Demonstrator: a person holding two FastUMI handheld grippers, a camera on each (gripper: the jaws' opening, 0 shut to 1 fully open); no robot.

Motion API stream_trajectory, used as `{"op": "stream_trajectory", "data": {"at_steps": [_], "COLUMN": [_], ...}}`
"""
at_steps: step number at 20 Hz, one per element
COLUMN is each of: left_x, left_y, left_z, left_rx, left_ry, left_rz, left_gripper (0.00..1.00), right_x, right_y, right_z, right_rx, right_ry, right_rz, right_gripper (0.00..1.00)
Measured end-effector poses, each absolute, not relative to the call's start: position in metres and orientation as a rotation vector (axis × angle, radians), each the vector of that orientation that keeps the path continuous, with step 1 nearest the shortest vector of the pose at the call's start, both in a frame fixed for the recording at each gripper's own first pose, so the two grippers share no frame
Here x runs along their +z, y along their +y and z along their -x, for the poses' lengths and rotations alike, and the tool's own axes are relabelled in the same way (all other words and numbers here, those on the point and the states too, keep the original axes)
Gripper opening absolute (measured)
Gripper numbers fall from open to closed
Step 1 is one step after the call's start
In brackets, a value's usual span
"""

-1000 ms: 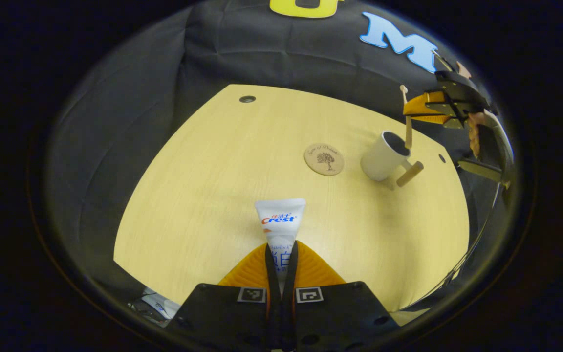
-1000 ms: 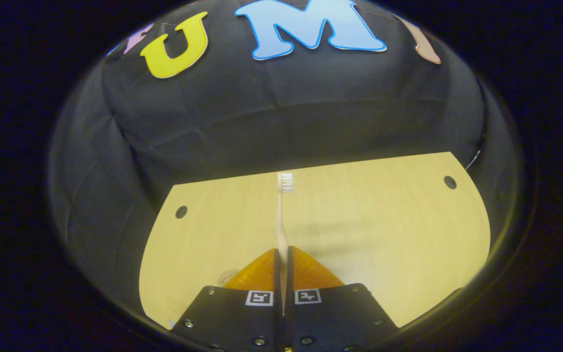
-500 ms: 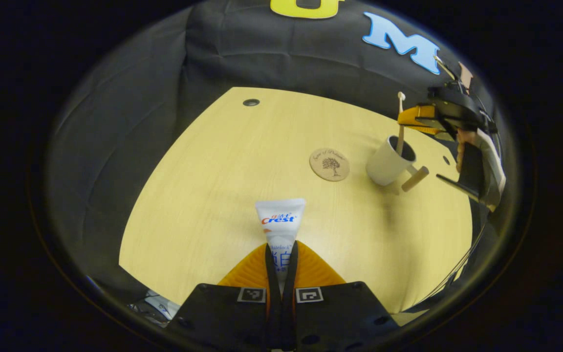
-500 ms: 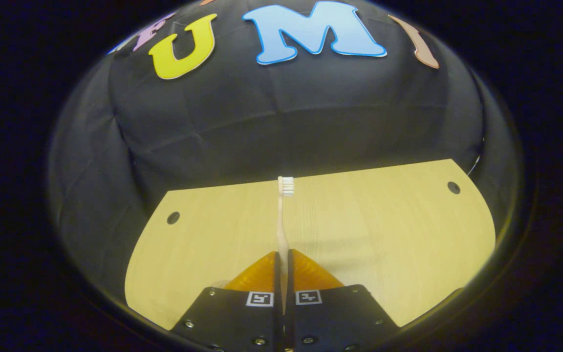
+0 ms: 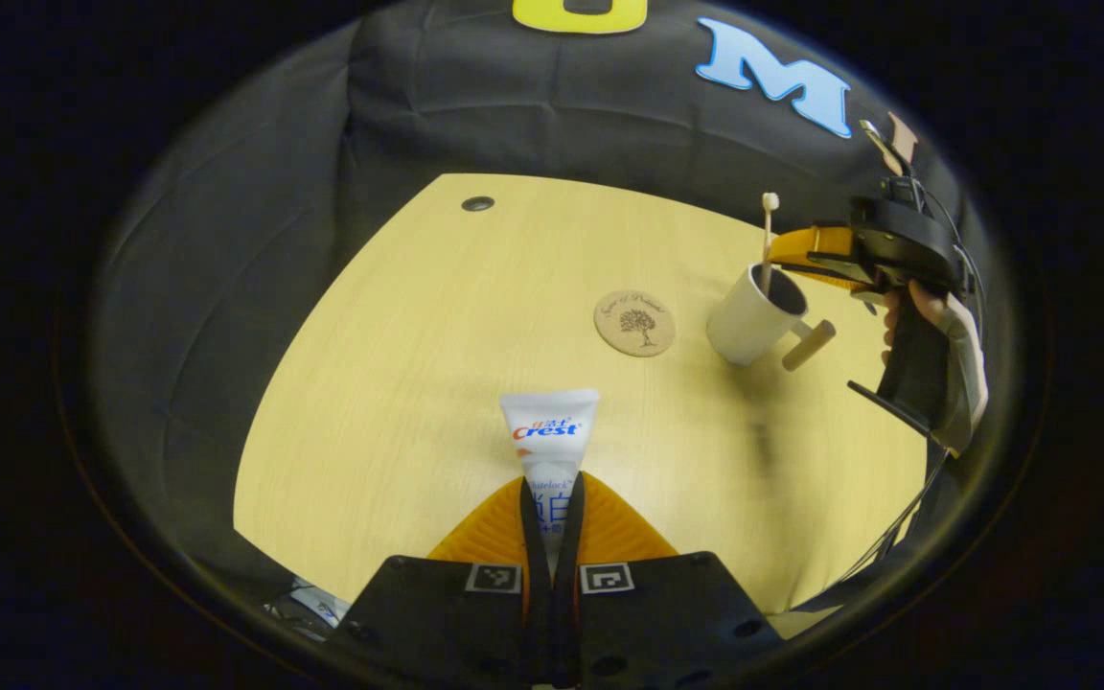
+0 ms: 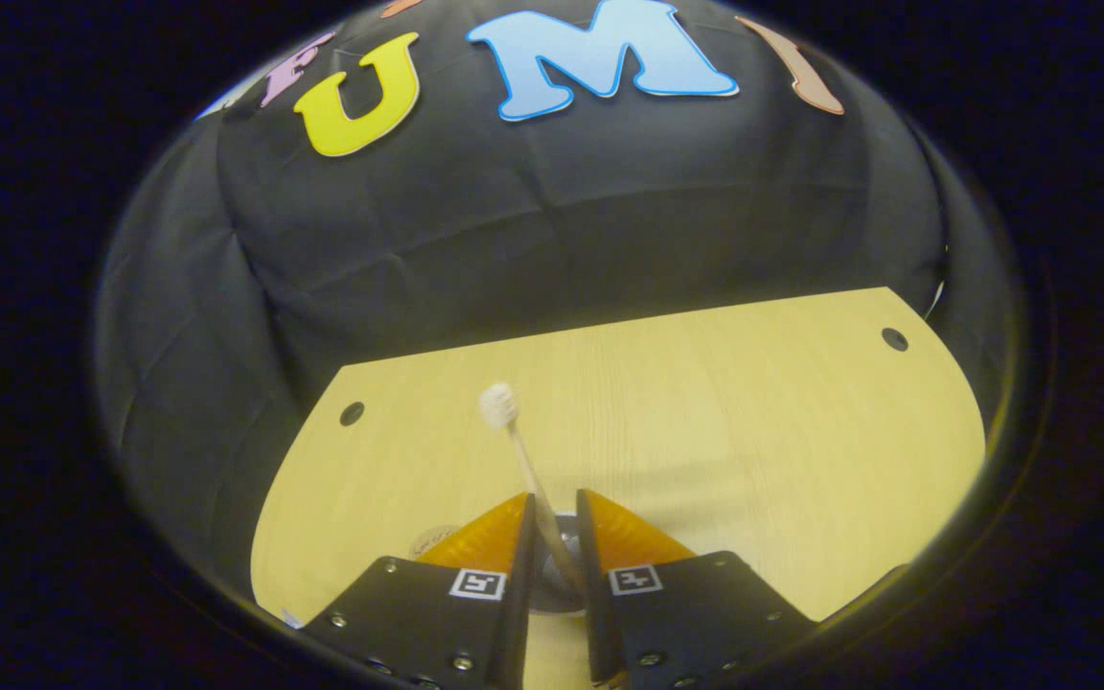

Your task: Put the toothbrush and toothpaste on the desktop into the cup, then pick up the cup and place it on the coaster on the desktop.

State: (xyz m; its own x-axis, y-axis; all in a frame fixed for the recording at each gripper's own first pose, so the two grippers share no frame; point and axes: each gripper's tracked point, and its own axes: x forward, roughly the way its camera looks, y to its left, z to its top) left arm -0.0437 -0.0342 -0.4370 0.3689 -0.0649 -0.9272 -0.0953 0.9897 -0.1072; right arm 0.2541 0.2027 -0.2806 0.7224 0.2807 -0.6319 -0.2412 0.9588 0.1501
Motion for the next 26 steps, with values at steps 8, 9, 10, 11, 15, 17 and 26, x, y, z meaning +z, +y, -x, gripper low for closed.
{"op": "stream_trajectory", "data": {"at_steps": [8,9,10,11,15,17,26], "left_x": [-0.463,-0.467,-0.470,-0.472,-0.474,-0.471,-0.442], "left_y": [-0.041,-0.042,-0.046,-0.050,-0.078,-0.102,-0.171], "left_z": [-0.007,-0.017,-0.026,-0.037,-0.086,-0.109,-0.200], "left_rx": [-0.043,-0.056,-0.070,-0.088,-0.177,-0.230,-0.346], "left_ry": [1.153,1.149,1.143,1.135,1.071,1.030,0.885], "left_rz": [0.153,0.151,0.149,0.146,0.142,0.154,0.286], "left_gripper": [0.08,0.08,0.08,0.08,0.08,0.07,0.08], "right_x": [-0.259,-0.257,-0.256,-0.255,-0.259,-0.261,-0.266], "right_y": [0.169,0.162,0.154,0.147,0.108,0.087,-0.003], "right_z": [-0.219,-0.214,-0.209,-0.204,-0.179,-0.166,-0.112], "right_rx": [0.278,0.271,0.261,0.252,0.192,0.157,-0.003], "right_ry": [0.697,0.696,0.698,0.697,0.712,0.721,0.736], "right_rz": [-0.102,-0.107,-0.112,-0.117,-0.143,-0.160,-0.239], "right_gripper": [0.34,0.34,0.34,0.34,0.29,0.38,0.34]}}
